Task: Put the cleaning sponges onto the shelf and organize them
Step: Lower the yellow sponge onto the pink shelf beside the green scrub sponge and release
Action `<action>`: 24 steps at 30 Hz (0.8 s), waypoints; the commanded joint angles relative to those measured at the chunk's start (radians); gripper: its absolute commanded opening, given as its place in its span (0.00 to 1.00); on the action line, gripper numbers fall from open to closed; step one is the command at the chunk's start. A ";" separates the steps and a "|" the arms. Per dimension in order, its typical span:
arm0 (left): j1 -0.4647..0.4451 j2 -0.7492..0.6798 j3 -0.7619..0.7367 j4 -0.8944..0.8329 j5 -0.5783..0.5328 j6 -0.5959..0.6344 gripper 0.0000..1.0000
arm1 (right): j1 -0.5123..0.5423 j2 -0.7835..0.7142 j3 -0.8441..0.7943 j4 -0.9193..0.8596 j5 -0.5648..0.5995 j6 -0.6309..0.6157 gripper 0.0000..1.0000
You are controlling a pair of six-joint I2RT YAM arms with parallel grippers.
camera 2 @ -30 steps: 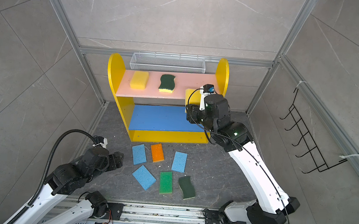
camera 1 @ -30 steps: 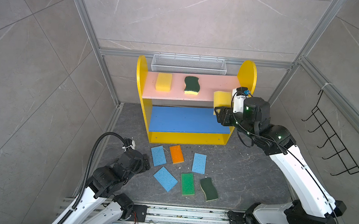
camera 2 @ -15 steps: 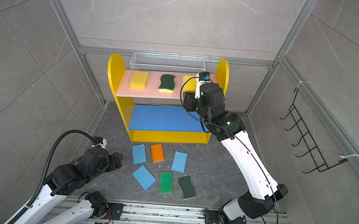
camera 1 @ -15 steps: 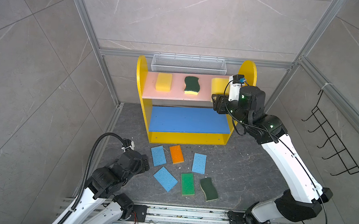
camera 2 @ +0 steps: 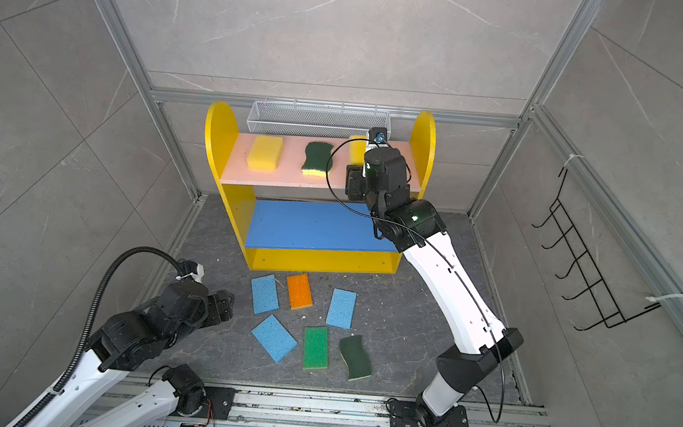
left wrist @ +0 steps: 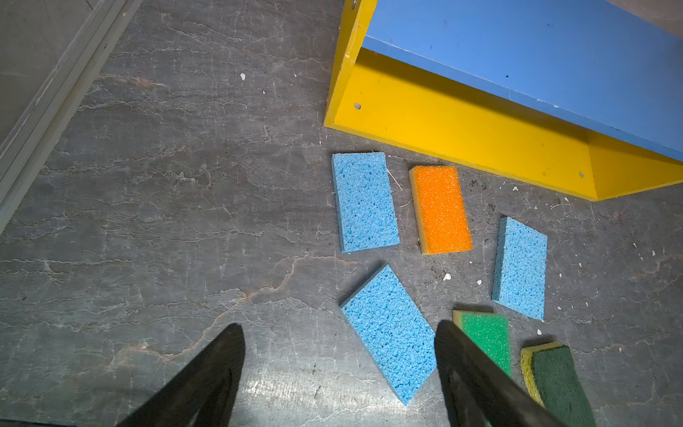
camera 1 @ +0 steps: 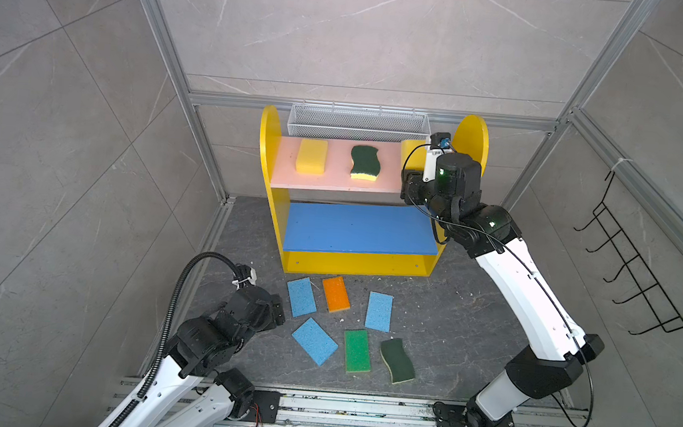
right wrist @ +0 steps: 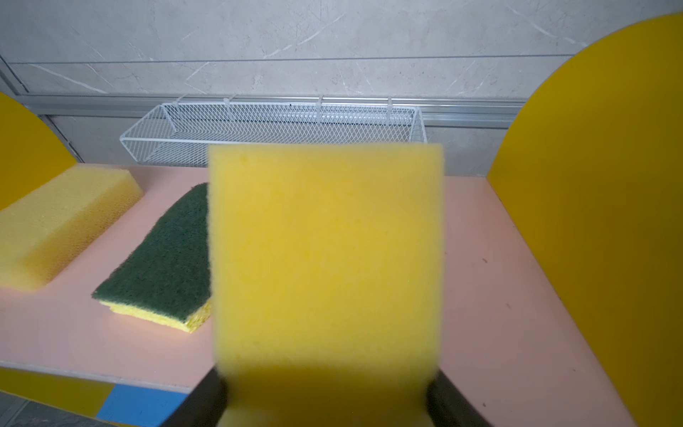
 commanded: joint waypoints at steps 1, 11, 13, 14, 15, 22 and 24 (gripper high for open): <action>0.000 0.001 0.018 -0.004 -0.036 -0.006 0.83 | -0.015 0.027 0.044 -0.016 0.036 -0.020 0.66; 0.001 0.008 0.017 -0.007 -0.052 -0.007 0.83 | -0.092 0.087 0.109 -0.068 -0.018 0.014 0.66; 0.000 0.013 0.016 -0.006 -0.055 -0.007 0.83 | -0.109 0.100 0.121 -0.082 -0.042 0.024 0.66; 0.001 0.016 0.017 -0.004 -0.057 -0.007 0.83 | -0.114 0.105 0.125 -0.089 -0.049 0.027 0.66; 0.001 0.020 0.017 -0.003 -0.059 -0.006 0.83 | -0.120 0.111 0.127 -0.094 -0.058 0.029 0.66; 0.000 0.044 0.022 0.006 -0.068 -0.001 0.84 | -0.136 0.146 0.145 -0.112 -0.082 0.031 0.66; 0.001 0.052 0.024 0.012 -0.071 0.003 0.84 | -0.138 0.157 0.155 -0.117 -0.088 0.031 0.67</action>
